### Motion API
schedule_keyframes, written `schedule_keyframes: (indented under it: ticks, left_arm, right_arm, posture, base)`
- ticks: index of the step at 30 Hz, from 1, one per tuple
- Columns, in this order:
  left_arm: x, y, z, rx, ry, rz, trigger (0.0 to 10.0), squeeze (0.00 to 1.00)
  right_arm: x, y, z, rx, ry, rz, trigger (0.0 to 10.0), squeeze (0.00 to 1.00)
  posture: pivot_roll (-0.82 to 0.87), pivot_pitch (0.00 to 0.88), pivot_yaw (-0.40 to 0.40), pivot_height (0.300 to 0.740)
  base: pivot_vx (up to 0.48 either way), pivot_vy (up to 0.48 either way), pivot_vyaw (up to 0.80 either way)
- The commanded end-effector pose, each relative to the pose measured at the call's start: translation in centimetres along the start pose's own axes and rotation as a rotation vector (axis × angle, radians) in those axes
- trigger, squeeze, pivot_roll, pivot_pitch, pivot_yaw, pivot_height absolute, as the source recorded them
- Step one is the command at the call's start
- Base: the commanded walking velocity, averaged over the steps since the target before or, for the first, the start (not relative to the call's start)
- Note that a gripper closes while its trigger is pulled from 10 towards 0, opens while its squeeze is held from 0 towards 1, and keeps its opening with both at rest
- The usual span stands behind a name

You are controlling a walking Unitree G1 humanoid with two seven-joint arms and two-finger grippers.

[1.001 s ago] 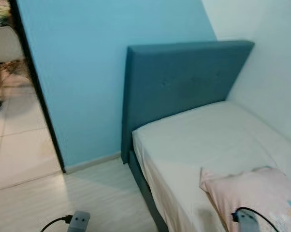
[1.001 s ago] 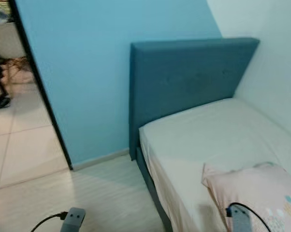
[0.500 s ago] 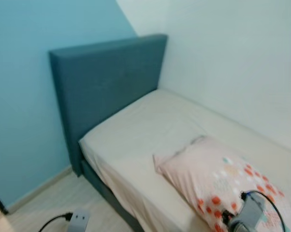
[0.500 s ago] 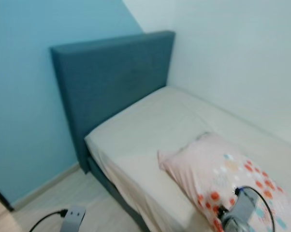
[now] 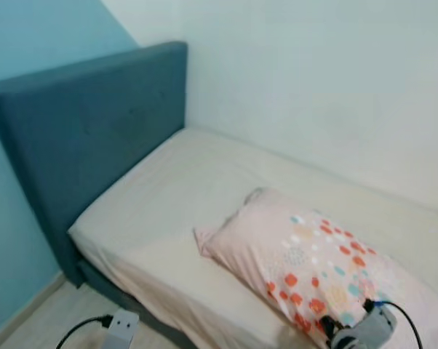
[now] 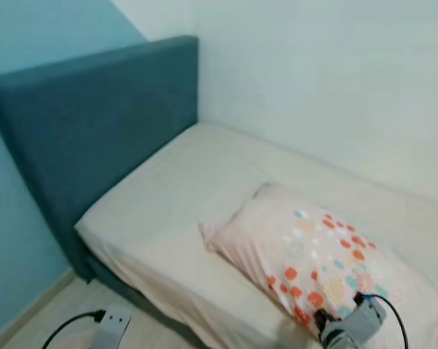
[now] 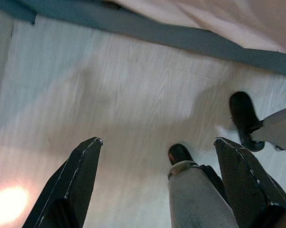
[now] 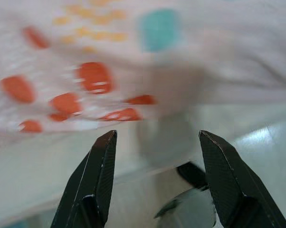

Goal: Clean up the room

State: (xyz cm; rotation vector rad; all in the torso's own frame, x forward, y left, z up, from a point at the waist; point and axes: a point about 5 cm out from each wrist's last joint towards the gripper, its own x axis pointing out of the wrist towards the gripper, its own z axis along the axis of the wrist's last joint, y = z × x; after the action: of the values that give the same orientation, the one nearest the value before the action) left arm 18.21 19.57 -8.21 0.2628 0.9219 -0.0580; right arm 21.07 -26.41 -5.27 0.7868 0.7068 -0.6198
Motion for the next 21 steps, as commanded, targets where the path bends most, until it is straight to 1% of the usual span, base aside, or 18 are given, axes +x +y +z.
schedule_keyframes:
  ticks: [1,8,9,10,13,15,16,17,19,20,21]
  left_arm:
    - [0.0,-0.1,0.2,0.021,-0.007,-0.007,10.0,0.0]
    - [0.1,-0.1,0.4,0.031,-0.019,0.005,10.0,0.0]
    - [0.1,0.2,0.7,0.024,-0.031,0.033,10.0,0.0]
    - [0.1,0.2,0.7,0.024,-0.031,0.033,10.0,0.0]
    - [0.2,0.9,1.4,0.008,-0.056,0.08,10.0,0.0]
    - [0.3,1.5,2.1,0.002,-0.078,0.116,10.0,0.0]
    - [0.3,1.5,2.1,0.002,-0.078,0.116,10.0,0.0]
    - [0.3,1.7,2.3,0.003,-0.087,0.129,10.0,0.0]
    - [0.3,2.1,3.0,-0.007,-0.112,0.159,10.0,0.0]
    - [0.3,2.1,3.0,-0.007,-0.112,0.159,10.0,0.0]
    - [0.4,2.6,3.9,-0.036,-0.141,0.19,10.0,0.0]
  right_arm:
    - [-0.1,-0.4,-0.2,0.021,0.01,-0.005,10.0,0.0]
    - [-0.1,0.0,-0.4,0.024,0.012,0.044,10.0,0.0]
    - [0.0,0.6,-0.1,-0.012,0.005,0.085,10.0,0.0]
    - [0.0,0.6,-0.1,-0.012,0.005,0.085,10.0,0.0]
    - [0.1,1.8,0.4,-0.117,-0.013,0.154,10.0,0.0]
    - [0.1,2.7,0.8,-0.188,-0.033,0.197,10.0,0.0]
    - [0.1,2.7,0.8,-0.188,-0.033,0.197,10.0,0.0]
    - [0.1,3.0,0.9,-0.205,-0.038,0.211,10.0,0.0]
    - [0.1,4.0,1.4,-0.198,-0.055,0.268,10.0,0.0]
    - [0.1,4.0,1.4,-0.198,-0.055,0.268,10.0,0.0]
    - [0.1,5.0,1.8,-0.206,-0.065,0.314,10.0,0.0]
  posture:
    - [-0.02,0.0,-0.076,0.74]
    - [-0.02,0.0,-0.072,0.74]
    - [-0.02,0.0,-0.068,0.74]
    - [-0.02,0.0,-0.068,0.74]
    - [-0.02,0.0,-0.067,0.74]
    - [-0.02,0.0,-0.065,0.74]
    - [-0.02,0.0,-0.065,0.74]
    - [-0.02,0.0,-0.065,0.74]
    - [-0.02,0.0,-0.065,0.74]
    - [-0.02,0.0,-0.065,0.74]
    - [-0.02,0.0,-0.064,0.74]
  base:
    - [0.0,0.0,-0.74]
    - [0.0,0.0,-0.74]
    - [0.0,0.0,-0.73]
    - [0.0,0.0,-0.73]
    - [0.0,0.0,-0.73]
    - [0.0,0.0,0.0]
    - [0.0,0.0,0.0]
    - [0.0,0.0,0.0]
    - [0.0,0.0,0.0]
    - [0.0,0.0,0.0]
    - [0.0,0.0,0.0]
